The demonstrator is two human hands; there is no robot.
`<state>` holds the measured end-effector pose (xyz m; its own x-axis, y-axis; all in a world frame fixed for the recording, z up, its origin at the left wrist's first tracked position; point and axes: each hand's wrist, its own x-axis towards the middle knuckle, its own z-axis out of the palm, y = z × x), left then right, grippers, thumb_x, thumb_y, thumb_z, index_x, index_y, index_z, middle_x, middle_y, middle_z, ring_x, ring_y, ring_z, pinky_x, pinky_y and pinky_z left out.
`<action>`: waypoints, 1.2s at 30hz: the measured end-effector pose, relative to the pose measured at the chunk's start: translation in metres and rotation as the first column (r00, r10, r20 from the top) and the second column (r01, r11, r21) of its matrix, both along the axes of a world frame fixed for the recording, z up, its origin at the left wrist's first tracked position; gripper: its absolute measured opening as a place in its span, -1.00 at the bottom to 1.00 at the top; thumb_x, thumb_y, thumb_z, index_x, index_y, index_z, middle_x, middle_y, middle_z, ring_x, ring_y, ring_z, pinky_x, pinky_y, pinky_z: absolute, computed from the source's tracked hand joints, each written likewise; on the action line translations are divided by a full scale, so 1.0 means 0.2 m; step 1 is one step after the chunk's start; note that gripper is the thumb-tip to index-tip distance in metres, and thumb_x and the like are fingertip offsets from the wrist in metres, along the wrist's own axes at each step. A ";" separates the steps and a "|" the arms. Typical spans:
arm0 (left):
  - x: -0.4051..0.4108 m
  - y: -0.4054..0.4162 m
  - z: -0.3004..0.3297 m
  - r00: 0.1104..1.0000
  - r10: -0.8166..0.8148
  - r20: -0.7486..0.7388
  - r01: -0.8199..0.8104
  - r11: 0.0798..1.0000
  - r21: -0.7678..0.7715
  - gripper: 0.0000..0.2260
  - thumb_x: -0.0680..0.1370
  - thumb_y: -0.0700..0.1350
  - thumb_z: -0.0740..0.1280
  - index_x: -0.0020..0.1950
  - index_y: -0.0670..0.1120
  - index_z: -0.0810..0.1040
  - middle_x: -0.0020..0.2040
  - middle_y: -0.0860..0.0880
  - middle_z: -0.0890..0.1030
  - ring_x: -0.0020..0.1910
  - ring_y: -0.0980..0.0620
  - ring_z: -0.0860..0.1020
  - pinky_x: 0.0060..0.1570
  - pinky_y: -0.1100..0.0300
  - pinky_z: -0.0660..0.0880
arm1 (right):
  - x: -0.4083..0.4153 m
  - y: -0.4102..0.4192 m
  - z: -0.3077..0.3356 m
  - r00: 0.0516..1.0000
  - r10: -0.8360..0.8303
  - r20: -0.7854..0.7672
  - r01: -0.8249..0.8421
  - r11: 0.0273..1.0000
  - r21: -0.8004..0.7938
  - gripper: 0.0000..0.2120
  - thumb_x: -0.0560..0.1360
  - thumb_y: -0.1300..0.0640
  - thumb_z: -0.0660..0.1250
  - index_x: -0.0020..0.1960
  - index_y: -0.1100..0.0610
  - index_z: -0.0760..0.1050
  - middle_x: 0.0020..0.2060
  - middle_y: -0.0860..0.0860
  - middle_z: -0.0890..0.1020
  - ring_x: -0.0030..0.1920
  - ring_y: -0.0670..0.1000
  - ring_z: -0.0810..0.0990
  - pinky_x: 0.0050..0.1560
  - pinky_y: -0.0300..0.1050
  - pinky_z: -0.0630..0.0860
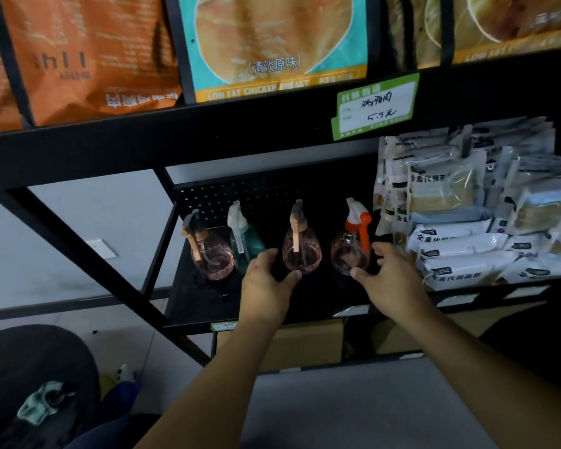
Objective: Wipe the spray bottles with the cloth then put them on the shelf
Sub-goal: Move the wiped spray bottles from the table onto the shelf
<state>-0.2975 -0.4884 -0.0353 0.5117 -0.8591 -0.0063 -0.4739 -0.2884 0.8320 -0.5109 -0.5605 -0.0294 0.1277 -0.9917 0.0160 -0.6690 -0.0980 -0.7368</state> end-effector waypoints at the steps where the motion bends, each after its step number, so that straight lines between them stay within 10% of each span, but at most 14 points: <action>1: 0.00 -0.02 0.00 1.000 0.002 0.002 -0.002 1.000 0.002 -0.38 0.57 0.01 0.56 0.59 0.01 0.42 0.50 -0.03 0.50 0.49 -0.03 0.47 0.43 0.11 0.45 | 0.01 -0.02 0.00 1.000 -0.004 0.004 0.004 1.000 0.001 -0.49 0.51 0.05 0.53 0.39 0.12 0.45 0.30 0.09 0.50 0.27 0.12 0.54 0.15 -0.05 0.47; 14: -0.04 -0.20 -0.01 0.997 -0.066 -0.037 0.065 0.997 -0.030 -0.31 0.61 -0.14 0.51 0.67 0.09 0.30 0.47 0.00 0.49 0.32 0.10 0.53 0.24 0.33 0.44 | 0.11 -0.15 -0.03 0.997 0.000 0.077 0.001 1.000 -0.019 -0.37 0.50 0.05 0.54 0.49 0.09 0.39 0.15 0.03 0.54 0.09 -0.01 0.53 0.05 -0.16 0.39; 21: -0.03 -0.22 -0.01 0.998 -0.024 0.066 0.027 0.999 -0.033 -0.39 0.56 -0.07 0.55 0.56 0.04 0.39 0.28 -0.05 0.48 0.24 -0.06 0.54 0.27 0.10 0.51 | 0.18 -0.19 -0.07 0.995 -0.017 0.101 0.020 0.999 -0.034 -0.32 0.46 0.01 0.58 0.48 0.15 0.40 0.24 0.10 0.52 0.20 0.04 0.53 0.06 -0.16 0.39; 36: -0.02 -0.23 -0.04 0.978 0.000 0.207 0.017 0.996 -0.083 -0.39 0.60 -0.21 0.48 0.62 -0.03 0.39 0.51 -0.08 0.43 0.44 -0.10 0.48 0.43 0.07 0.46 | 0.24 -0.22 -0.09 0.993 0.042 0.108 -0.037 0.998 -0.047 -0.41 0.44 0.01 0.60 0.39 0.07 0.48 0.17 0.06 0.57 0.19 0.08 0.57 0.12 -0.11 0.46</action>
